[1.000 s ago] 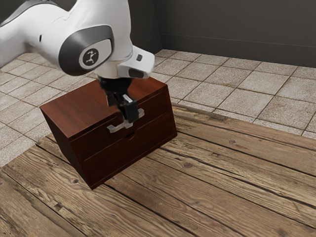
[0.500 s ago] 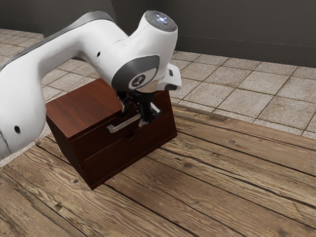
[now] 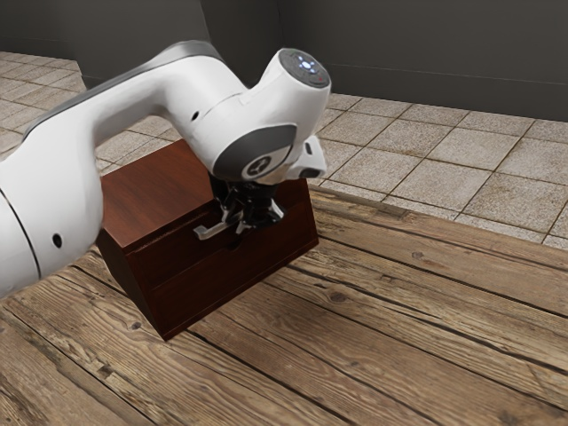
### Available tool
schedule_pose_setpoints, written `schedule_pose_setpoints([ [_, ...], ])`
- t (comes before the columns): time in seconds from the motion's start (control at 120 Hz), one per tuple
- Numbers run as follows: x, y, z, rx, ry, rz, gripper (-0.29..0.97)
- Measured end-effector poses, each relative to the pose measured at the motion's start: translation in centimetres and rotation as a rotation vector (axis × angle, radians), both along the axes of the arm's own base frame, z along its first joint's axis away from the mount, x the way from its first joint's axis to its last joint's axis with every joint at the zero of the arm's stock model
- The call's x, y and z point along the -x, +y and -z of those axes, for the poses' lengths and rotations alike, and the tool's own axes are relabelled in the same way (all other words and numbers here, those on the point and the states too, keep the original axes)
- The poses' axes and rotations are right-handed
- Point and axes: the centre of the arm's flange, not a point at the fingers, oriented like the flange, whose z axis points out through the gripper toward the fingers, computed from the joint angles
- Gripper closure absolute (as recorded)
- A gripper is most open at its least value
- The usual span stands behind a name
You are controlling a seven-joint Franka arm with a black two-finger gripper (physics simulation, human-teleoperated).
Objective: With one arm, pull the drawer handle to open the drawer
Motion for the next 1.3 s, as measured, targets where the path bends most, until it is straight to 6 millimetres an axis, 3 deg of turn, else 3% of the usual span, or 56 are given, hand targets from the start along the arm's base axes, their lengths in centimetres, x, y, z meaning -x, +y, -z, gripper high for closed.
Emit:
schedule_pose_setpoints([
  [0.275, 2.0, -7.5, 0.9, 0.007, 0.006, 0.072, 0.8],
  [0.525, 5.3, -14.7, 0.0, 0.015, 0.001, 0.161, 0.75],
  [0.9, 6.8, -13.9, -0.8, 0.114, 0.019, 0.08, 0.68],
  [1.042, 7.3, -15.8, -1.1, 0.15, 0.021, 0.095, 0.66],
  [1.3, 7.4, -16.2, -1.2, 0.182, 0.022, 0.083, 0.55],
])
